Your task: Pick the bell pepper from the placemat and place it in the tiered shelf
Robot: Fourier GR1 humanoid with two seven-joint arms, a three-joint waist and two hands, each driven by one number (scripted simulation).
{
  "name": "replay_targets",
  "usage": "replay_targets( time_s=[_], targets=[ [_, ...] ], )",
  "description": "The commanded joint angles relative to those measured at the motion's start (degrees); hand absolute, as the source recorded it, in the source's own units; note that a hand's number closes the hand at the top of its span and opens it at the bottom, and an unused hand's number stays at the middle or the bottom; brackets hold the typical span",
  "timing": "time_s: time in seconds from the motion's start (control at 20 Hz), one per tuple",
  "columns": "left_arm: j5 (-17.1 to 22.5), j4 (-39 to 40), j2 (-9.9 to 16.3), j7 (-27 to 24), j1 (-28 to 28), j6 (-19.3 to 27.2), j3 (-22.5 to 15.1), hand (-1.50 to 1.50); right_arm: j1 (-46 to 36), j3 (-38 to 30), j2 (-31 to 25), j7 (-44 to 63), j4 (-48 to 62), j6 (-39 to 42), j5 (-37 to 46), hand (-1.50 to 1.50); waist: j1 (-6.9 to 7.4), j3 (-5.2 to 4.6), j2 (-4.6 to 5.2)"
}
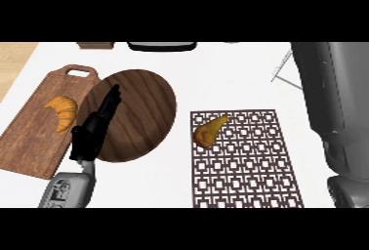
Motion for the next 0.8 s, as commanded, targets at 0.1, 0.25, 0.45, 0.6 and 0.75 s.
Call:
replay_targets(
  time_s=[0.1, 0.25, 0.45, 0.6, 0.75],
  targets=[
    [-0.37, 3.88, -0.74, -3.32, -1.9, 0.94, 0.83, 0.0, -0.2, -3.65, -4.17, 0.58, 2.59, -0.11, 0.44, 1.5, -0.12, 0.0, 0.24],
    [0.66, -1.18, 0.11, -0.52, 1.34, -0.82, 0.2, 0.0, -4.54, -2.19, -3.25, 2.73, 5.55, 1.75, 3.71, 1.5, 0.56, -0.01, 0.17],
    [-0.48, -1.47, -0.59, -0.22, 0.3, 0.33, -0.37, 0.0, -2.41, -4.55, -8.72, -3.97, 10.73, -3.03, 2.88, 1.5, 0.65, 0.01, 0.29],
    [-1.52, -1.93, -1.11, 0.65, 2.29, 0.82, -1.4, 0.0, -1.88, -4.73, -8.81, -4.78, 12.14, -2.55, 2.36, 1.5, 0.58, 0.02, 0.21],
    [-1.13, 1.76, -1.13, -1.54, 0.16, 0.17, -0.8, 0.0, -1.72, -4.43, -9.7, -3.75, 15.41, -5.76, 5.37, 1.5, 0.52, 0.0, 0.35]
  ],
)
